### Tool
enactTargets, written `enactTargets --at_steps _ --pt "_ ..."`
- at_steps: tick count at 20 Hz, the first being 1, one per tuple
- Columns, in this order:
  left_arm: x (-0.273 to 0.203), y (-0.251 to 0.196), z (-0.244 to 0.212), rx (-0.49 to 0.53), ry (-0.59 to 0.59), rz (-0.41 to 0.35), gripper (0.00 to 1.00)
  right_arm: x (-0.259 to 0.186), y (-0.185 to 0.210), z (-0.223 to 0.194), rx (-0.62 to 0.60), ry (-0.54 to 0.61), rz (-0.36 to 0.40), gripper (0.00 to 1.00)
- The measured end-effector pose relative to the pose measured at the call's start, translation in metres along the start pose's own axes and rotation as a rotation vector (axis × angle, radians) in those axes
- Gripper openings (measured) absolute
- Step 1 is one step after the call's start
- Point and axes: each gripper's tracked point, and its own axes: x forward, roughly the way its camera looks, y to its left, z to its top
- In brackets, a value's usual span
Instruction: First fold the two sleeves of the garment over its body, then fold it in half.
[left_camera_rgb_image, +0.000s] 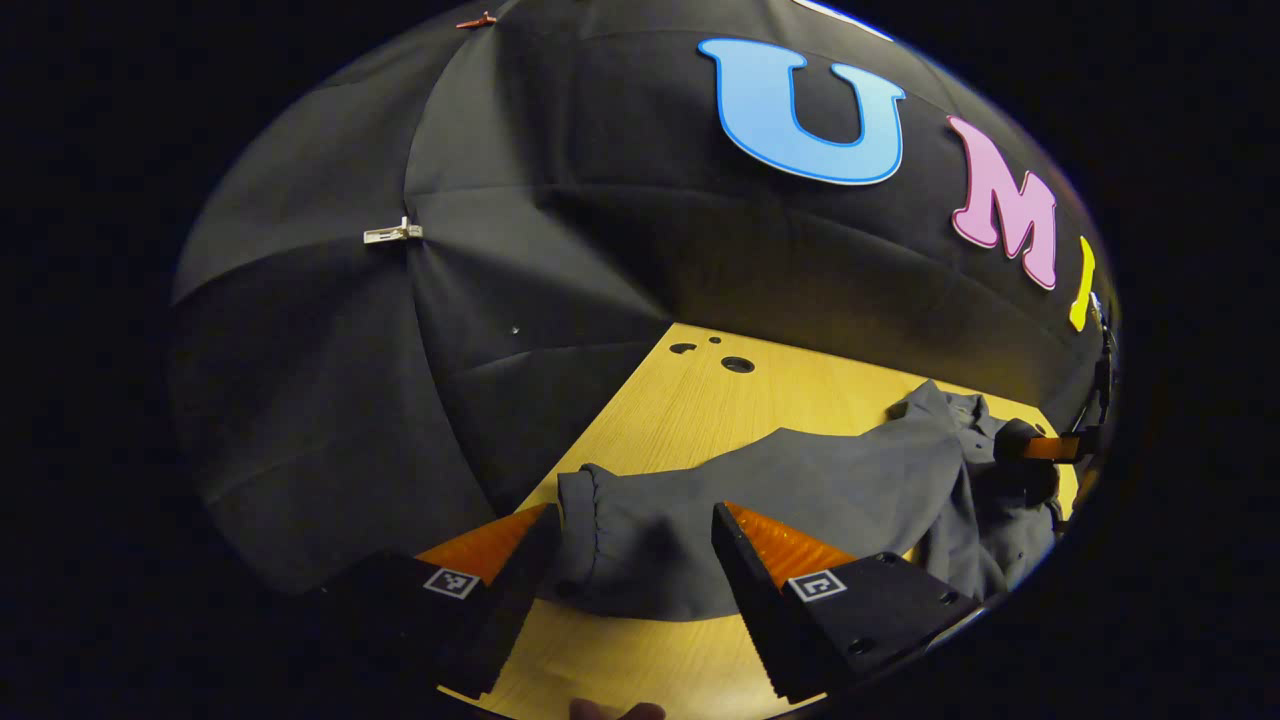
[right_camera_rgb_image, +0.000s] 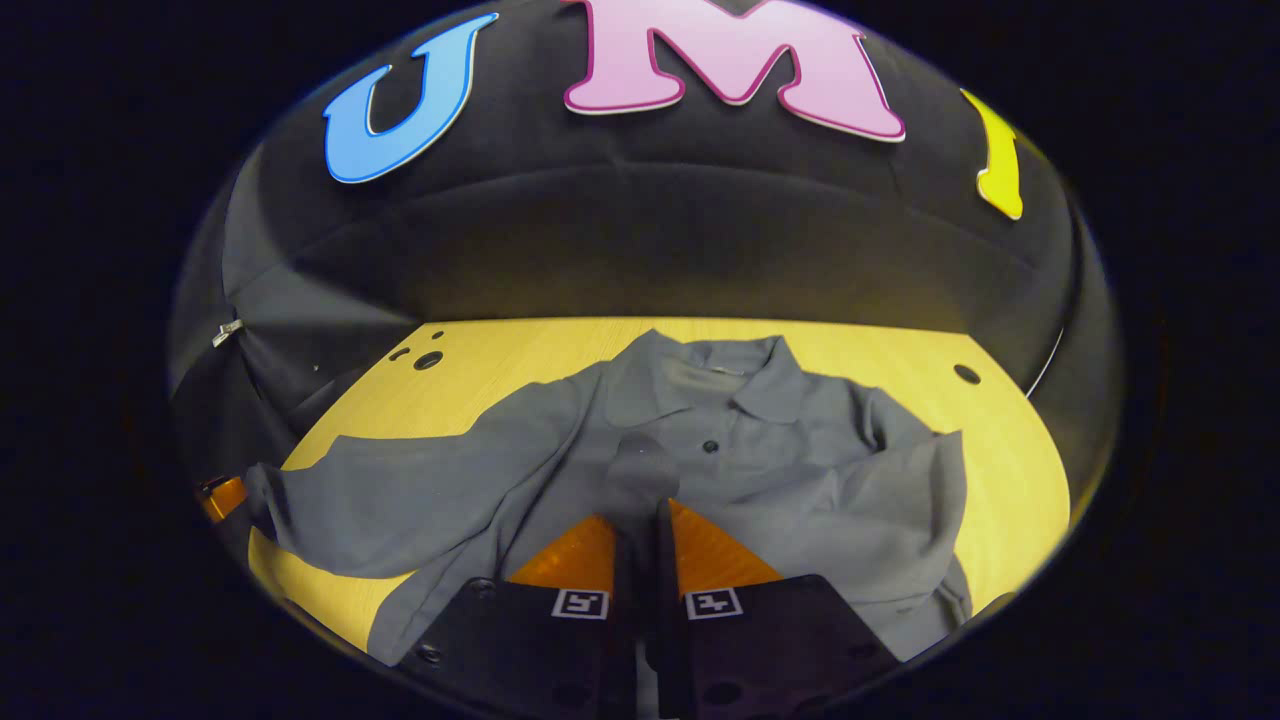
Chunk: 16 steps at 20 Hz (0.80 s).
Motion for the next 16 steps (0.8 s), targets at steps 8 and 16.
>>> enactTargets --at_steps 8,16 --pt "0.035 0.011 -0.027 0.016 0.095 0.038 0.96 -0.018 0.031 -0.019 0.062 0.058 0.117 0.55" --pt "0.046 0.014 -0.065 0.010 0.221 0.066 0.96 -0.101 0.042 0.016 0.032 -0.065 0.213 0.79"
